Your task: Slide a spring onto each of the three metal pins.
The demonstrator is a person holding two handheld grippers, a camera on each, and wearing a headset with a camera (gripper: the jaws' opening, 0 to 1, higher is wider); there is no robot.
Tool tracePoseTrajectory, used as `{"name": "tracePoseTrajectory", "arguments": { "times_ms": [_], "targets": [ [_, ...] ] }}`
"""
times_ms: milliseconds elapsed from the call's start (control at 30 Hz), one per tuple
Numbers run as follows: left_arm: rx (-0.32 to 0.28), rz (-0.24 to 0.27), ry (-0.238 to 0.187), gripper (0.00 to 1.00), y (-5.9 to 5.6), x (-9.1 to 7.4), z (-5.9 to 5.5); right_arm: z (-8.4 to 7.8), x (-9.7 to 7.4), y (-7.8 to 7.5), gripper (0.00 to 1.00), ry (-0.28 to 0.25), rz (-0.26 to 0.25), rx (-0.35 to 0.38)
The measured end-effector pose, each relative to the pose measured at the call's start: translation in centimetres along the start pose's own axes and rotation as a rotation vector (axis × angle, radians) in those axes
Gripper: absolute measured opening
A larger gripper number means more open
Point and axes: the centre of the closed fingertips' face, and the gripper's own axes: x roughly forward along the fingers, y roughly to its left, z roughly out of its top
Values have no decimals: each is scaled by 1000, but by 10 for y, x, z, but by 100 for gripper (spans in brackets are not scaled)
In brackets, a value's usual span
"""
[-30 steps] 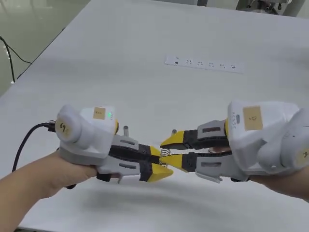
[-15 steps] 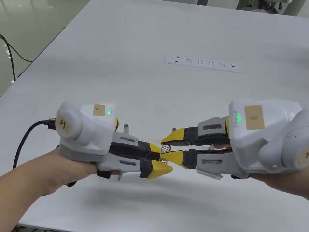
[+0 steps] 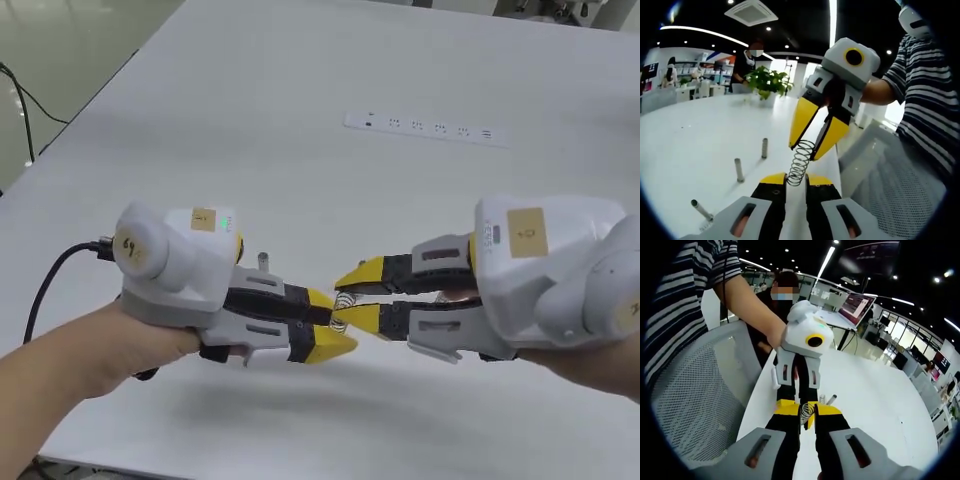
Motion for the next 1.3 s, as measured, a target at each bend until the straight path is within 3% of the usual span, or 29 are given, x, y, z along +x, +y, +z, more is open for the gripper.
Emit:
{"name": "tracePoseTrajectory", "arguments": {
  "times_ms": [300, 500, 1000, 1300],
  "targets": [
    [-13, 11, -1, 11, 3, -1, -1, -1, 0, -1, 7, 4, 2, -1],
    [-48, 32, -10, 22, 7, -4, -2, -1, 1, 0, 7, 7, 1, -4],
    [-72, 70, -13, 25, 10, -20, -8, -6, 2, -5, 7, 20, -18, 2],
    [-102, 120, -6, 30, 16, -35, -19, -12, 0, -8, 7, 31, -33, 12]
  ]
}}
